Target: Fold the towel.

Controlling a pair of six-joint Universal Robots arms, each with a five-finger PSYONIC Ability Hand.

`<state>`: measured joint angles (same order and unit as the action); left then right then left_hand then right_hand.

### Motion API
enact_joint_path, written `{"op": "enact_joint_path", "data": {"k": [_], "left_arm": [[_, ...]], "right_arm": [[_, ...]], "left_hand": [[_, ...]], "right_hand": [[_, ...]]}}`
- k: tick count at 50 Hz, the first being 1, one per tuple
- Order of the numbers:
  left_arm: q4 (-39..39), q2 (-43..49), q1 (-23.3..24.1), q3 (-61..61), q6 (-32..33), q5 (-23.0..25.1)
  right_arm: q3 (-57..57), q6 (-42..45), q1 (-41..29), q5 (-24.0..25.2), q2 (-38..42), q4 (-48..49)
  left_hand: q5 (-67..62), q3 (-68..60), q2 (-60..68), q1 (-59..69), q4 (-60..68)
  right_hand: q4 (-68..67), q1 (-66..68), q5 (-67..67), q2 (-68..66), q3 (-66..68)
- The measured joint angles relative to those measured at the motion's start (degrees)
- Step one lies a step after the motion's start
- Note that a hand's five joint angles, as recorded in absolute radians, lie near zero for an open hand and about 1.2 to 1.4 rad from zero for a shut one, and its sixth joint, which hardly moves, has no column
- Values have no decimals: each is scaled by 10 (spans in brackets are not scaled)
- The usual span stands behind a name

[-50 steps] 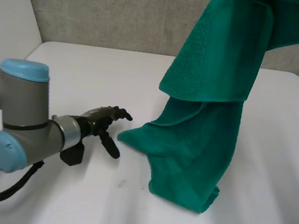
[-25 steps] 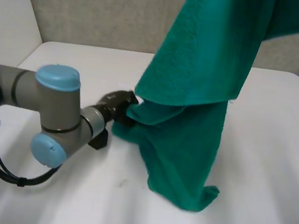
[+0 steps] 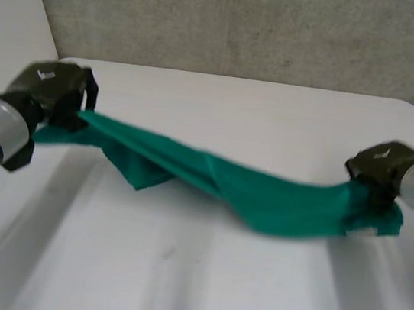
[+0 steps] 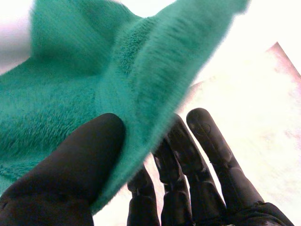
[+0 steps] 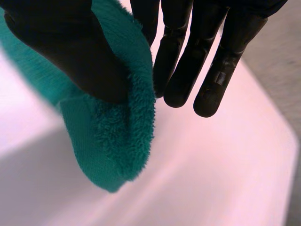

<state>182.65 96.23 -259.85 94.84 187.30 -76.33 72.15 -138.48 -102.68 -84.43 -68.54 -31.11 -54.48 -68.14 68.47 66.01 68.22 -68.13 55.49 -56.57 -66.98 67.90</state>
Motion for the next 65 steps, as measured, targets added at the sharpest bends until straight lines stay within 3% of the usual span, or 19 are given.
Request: {"op": "enact_joint_path", "data": {"k": [9,18,25,27,28,30,32,33,34,37,38,41,48,59,65], "left_arm": [[-3,-1,6,43,26,3],[-2,-7,7,31,26,2],[13,79,20,-4,28,-7],[13,79,20,-4,28,-7],[16,110,28,-19,28,-13],[18,133,36,-32,28,-19],[19,150,41,-43,28,-26],[19,169,48,-59,28,-37],[20,176,50,-67,28,-42],[20,184,53,-78,27,-49],[20,188,55,-86,26,-54],[19,189,57,-93,25,-57],[16,176,69,-96,21,-59],[13,133,92,-75,19,-59],[13,102,100,-63,19,-59]], "right_arm": [[26,-13,-15,6,8,-3],[-47,-65,-10,37,19,-3],[-236,-145,-7,34,197,-3],[-236,-145,-7,34,197,-3],[-305,-168,-8,23,258,-4],[-357,-187,-9,10,300,-4],[-401,-208,-11,-5,332,-2],[-451,-240,-12,-27,364,3],[-470,-255,-12,-37,374,5],[-496,-283,-13,-54,387,14],[-509,-303,-14,-66,391,23],[-511,-321,-15,-76,385,35],[-414,-335,-23,-77,292,60],[-77,-323,-68,-29,89,142],[40,-326,-108,-10,53,209]], "left_hand": [[0,0,0,0,0],[0,0,0,0,0],[0,0,0,0,0],[0,0,0,0,0],[0,0,0,0,0],[0,0,0,0,1],[0,0,0,0,2],[0,0,0,0,2],[0,0,0,0,2],[0,0,0,0,2],[0,0,0,0,2],[0,0,0,0,2],[0,0,0,0,2],[0,0,1,0,2],[0,0,1,0,2]], "right_hand": [[0,0,0,0,0],[0,0,0,0,0],[0,0,0,-1,0],[0,0,0,-1,0],[0,0,0,-1,0],[6,-3,4,4,-6],[67,-49,55,60,-65],[291,-235,270,286,-289],[337,-269,317,336,-342],[396,-316,379,395,-395],[531,-423,511,516,-529],[550,-440,530,542,-558],[551,-440,530,543,-559],[551,-440,531,543,-559],[551,-440,531,543,-559]]}}
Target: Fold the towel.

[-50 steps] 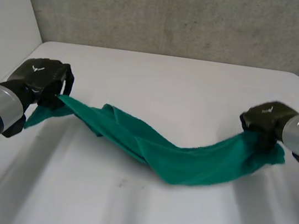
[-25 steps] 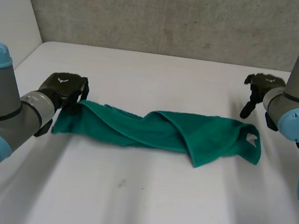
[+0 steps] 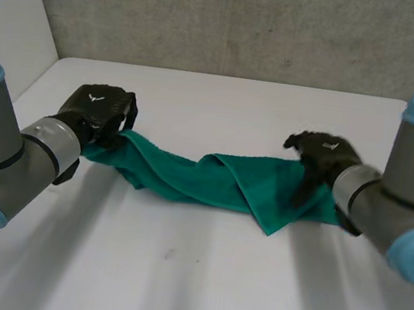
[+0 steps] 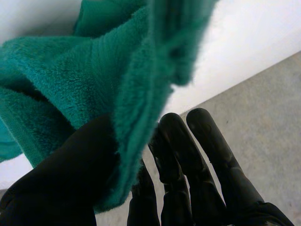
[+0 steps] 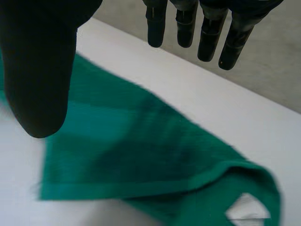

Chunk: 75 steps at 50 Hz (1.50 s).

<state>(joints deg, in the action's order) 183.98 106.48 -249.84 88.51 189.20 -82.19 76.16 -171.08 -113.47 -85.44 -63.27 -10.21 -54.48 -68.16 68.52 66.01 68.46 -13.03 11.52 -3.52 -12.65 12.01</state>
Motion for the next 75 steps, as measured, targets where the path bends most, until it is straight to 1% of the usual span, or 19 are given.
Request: {"op": "enact_joint_path", "data": {"k": [6,11,14,19,24,28,37,42,49,53,54,55,57,62,65,69,70,71,75], "left_arm": [[0,-20,6,6,0,0],[0,-41,10,10,-6,0],[0,-54,11,8,-18,0],[0,-69,14,2,-29,1],[-4,-112,28,-25,-39,2],[-24,-141,51,-72,-49,1],[-58,-149,79,-137,-74,-2],[-63,-150,87,-159,-89,-9],[-62,-153,98,-164,-107,-28],[-61,-153,98,-164,-108,-35],[-61,-153,98,-163,-108,-38],[-61,-153,98,-163,-107,-39],[-61,-153,95,-161,-105,-44],[-61,-152,79,-148,-102,-51],[-62,-150,42,-123,-98,-51],[-63,-146,-4,-88,-93,-47],[-63,-146,-4,-88,-93,-47],[-63,-141,-15,-73,-92,-44],[-63,-118,-25,-38,-88,-37]], "right_arm": [[29,-1,-24,1,10,38],[33,-5,-45,-4,55,74],[38,-18,-58,-8,73,101],[50,-28,-69,-11,68,126],[93,-37,-86,-8,2,168],[136,-60,-114,2,-86,204],[139,-118,-133,6,-126,205],[116,-154,-144,9,-107,196],[36,-215,-164,9,-17,179],[2,-228,-166,7,20,163],[-15,-230,-167,4,39,152],[-22,-229,-166,1,46,148],[-37,-220,-163,-19,57,141],[-43,-174,-152,-60,40,146],[-33,-101,-135,-80,-7,164],[-29,-1,-117,-75,-63,173],[-29,-1,-117,-75,-63,173],[-33,44,-113,-67,-81,159],[-52,128,-109,-48,-102,100]], "left_hand": [[0,0,0,0,0],[0,0,0,0,0],[0,0,0,0,0],[0,0,0,0,0],[0,-1,1,0,0],[0,-1,1,0,0],[0,-1,1,0,0],[0,-1,1,0,0],[0,-1,1,0,0],[0,-1,1,0,0],[0,-1,1,0,0],[0,-1,1,0,0],[0,-1,1,0,0],[0,-1,1,0,0],[0,-1,1,0,0],[0,-1,1,0,0],[0,-1,1,0,0],[0,-1,1,0,0],[0,-1,1,0,0]], "right_hand": [[0,0,0,-1,1],[-67,53,-58,-67,77],[-154,129,-138,-157,163],[-180,149,-162,-183,189],[-190,156,-172,-191,201],[-177,154,-165,-185,188],[-176,154,-162,-183,187],[-176,154,-162,-183,187],[-192,166,-182,-197,204],[-253,218,-236,-267,272],[-429,362,-410,-441,439],[-429,362,-410,-441,439],[-538,433,-512,-538,542],[-551,433,-517,-541,553],[-551,433,-517,-541,553],[-551,433,-520,-541,556],[-551,433,-520,-541,556],[-551,433,-521,-541,556],[-551,433,-521,-541,556]]}}
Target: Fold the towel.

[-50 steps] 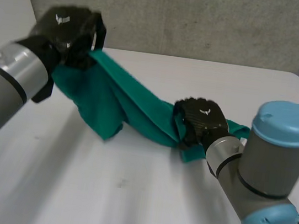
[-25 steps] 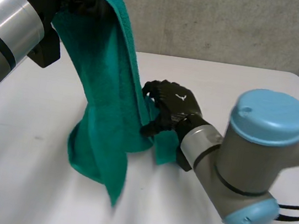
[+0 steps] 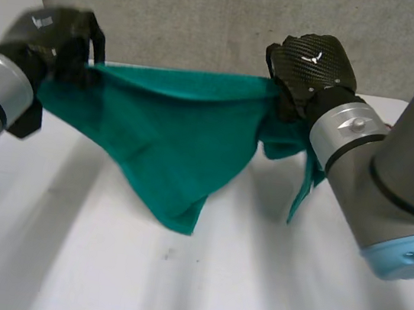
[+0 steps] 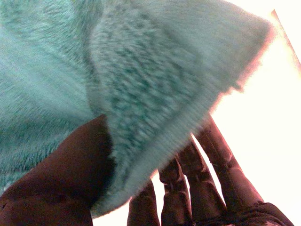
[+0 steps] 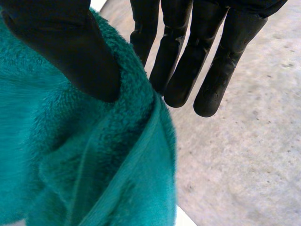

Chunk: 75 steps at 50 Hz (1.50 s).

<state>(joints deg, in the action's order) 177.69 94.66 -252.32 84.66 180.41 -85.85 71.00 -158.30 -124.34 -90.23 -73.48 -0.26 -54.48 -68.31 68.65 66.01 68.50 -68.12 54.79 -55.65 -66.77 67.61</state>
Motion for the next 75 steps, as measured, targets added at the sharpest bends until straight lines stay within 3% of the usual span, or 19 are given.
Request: {"op": "enact_joint_path", "data": {"k": [9,17,24,28,33,40,44,54,72,73,74,75], "left_arm": [[1,87,10,27,38,7],[5,173,20,-17,94,5],[48,222,44,-179,103,0],[134,203,56,-267,92,-20],[254,153,63,-309,84,-67],[263,128,60,-264,83,-79],[230,127,54,-200,83,-73],[202,125,36,-60,83,-67],[200,116,41,7,84,-63],[201,126,41,12,85,-61],[201,130,41,14,85,-61],[201,137,41,15,86,-60]], "right_arm": [[-72,91,2,22,54,-233],[-116,115,10,21,122,-278],[-269,140,46,14,188,-207],[-370,130,56,11,190,-82],[-391,115,58,8,154,59],[-322,111,57,24,94,71],[-279,112,58,51,80,-10],[-286,114,61,76,162,-198],[-291,118,80,67,281,-207],[-293,118,80,59,300,-203],[-294,118,80,55,305,-202],[-295,117,80,49,311,-199]], "left_hand": [[0,0,0,0,0],[0,0,0,0,0],[0,0,0,0,0],[0,-1,0,0,0],[0,-1,0,0,0],[0,-1,0,0,0],[0,-1,0,0,0],[0,-1,0,0,0],[0,-1,0,0,0],[0,-1,0,0,0],[0,-1,0,0,0],[0,-1,0,0,0]], "right_hand": [[0,0,0,0,0],[0,0,0,0,0],[0,0,0,0,0],[0,0,0,-6,0],[0,0,0,-6,1],[0,0,0,-6,1],[0,0,-1,-11,1],[0,0,-2,-11,1],[0,0,-6,-9,-1],[229,-165,192,218,-225],[229,-165,192,218,-225],[325,-246,292,314,-321]]}}
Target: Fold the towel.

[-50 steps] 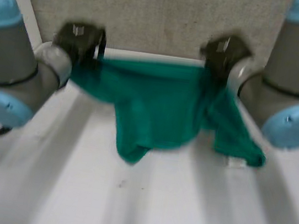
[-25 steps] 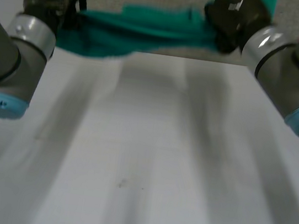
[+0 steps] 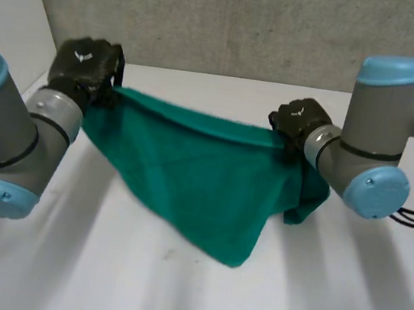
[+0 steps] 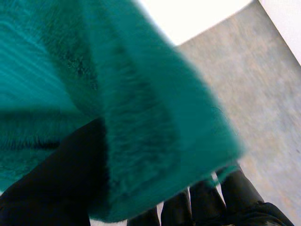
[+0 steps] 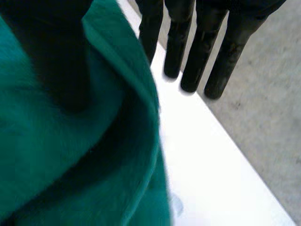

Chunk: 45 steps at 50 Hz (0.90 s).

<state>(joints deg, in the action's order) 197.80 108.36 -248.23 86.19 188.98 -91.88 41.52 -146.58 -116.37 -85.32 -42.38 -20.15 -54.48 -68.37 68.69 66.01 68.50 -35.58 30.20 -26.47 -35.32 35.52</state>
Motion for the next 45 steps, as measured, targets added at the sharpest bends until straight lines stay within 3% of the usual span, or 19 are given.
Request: {"op": "enact_joint_path", "data": {"k": [2,4,12,16,23,31,37,45], "left_arm": [[0,13,-1,2,1,0],[0,25,-2,2,1,0],[0,41,-18,2,1,-3],[-2,38,-32,6,-1,-3],[-5,16,-36,32,-1,-1],[-6,-23,-25,61,-1,0],[-5,-46,-14,75,-1,1],[-5,-60,-7,85,-1,1]], "right_arm": [[-3,-3,-1,-28,14,12],[-3,-7,-2,-54,21,26],[36,-45,0,-94,-12,58],[106,-108,10,-93,-84,74],[267,-296,78,-47,-208,110],[379,-436,141,30,-245,119],[421,-468,157,66,-240,123],[435,-481,154,70,-215,157]], "left_hand": [[0,0,0,0,0],[0,0,0,0,0],[0,0,0,0,0],[0,0,0,0,0],[0,0,0,0,0],[0,0,0,0,0],[0,0,0,0,0],[0,0,0,0,0]], "right_hand": [[121,-98,128,119,-120],[153,-118,162,138,-150],[157,-119,168,138,-151],[157,-119,168,138,-151],[156,-119,166,138,-150],[106,-91,123,137,-108],[90,-79,108,137,-91],[78,-67,98,91,-79]]}}
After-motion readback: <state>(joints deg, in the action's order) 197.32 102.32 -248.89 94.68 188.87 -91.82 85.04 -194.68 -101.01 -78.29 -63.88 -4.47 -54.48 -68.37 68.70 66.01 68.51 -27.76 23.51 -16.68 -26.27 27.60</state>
